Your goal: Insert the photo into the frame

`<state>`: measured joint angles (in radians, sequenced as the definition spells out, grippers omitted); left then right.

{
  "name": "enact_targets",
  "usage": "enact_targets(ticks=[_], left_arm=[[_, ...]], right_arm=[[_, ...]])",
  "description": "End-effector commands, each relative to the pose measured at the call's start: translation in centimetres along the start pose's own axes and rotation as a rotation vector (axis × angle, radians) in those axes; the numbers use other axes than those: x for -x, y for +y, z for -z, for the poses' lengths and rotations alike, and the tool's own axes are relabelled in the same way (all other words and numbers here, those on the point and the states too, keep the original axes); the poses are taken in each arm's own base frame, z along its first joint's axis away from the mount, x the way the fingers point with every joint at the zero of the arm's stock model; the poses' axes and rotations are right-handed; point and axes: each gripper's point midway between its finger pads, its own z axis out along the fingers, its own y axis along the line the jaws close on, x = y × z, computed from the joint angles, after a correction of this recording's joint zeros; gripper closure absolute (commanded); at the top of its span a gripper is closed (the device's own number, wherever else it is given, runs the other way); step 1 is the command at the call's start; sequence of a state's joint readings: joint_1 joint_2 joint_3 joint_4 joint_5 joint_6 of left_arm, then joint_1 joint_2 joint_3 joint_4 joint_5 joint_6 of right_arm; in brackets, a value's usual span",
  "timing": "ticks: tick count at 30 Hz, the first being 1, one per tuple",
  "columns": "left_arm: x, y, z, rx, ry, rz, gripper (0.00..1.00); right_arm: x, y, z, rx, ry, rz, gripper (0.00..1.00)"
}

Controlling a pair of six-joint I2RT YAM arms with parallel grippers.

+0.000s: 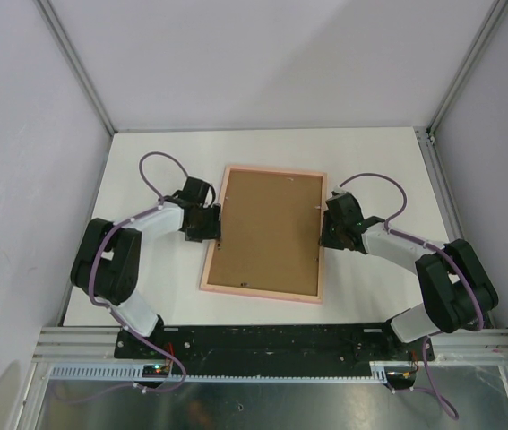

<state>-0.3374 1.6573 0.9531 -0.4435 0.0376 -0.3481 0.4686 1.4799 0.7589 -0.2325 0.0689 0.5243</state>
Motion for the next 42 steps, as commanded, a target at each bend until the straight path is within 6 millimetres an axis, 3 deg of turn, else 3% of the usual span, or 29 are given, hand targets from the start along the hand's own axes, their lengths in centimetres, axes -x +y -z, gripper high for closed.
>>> enact_targets(ticks=[1,17,23,42], left_arm=[[0.1,-1.0,1.1,-0.036,-0.037,0.002,0.38],[-2.0,-0.4,1.4,-0.008,-0.026,0.017,0.45],[-1.7,0.8,1.3,0.075,-0.055,0.104,0.53],[-2.5,1.2,0.6,0.107,-0.049,0.216,0.9]], right_arm=[[0.5,0.7,0.0,0.027,-0.022,-0.009,0.72],[0.5,0.9,0.0,0.038,-0.023,-0.009,0.73],[0.6,0.9,0.1,0.039,-0.023,-0.009,0.73],[0.4,1.0,-0.1,0.045,-0.017,-0.01,0.76]])
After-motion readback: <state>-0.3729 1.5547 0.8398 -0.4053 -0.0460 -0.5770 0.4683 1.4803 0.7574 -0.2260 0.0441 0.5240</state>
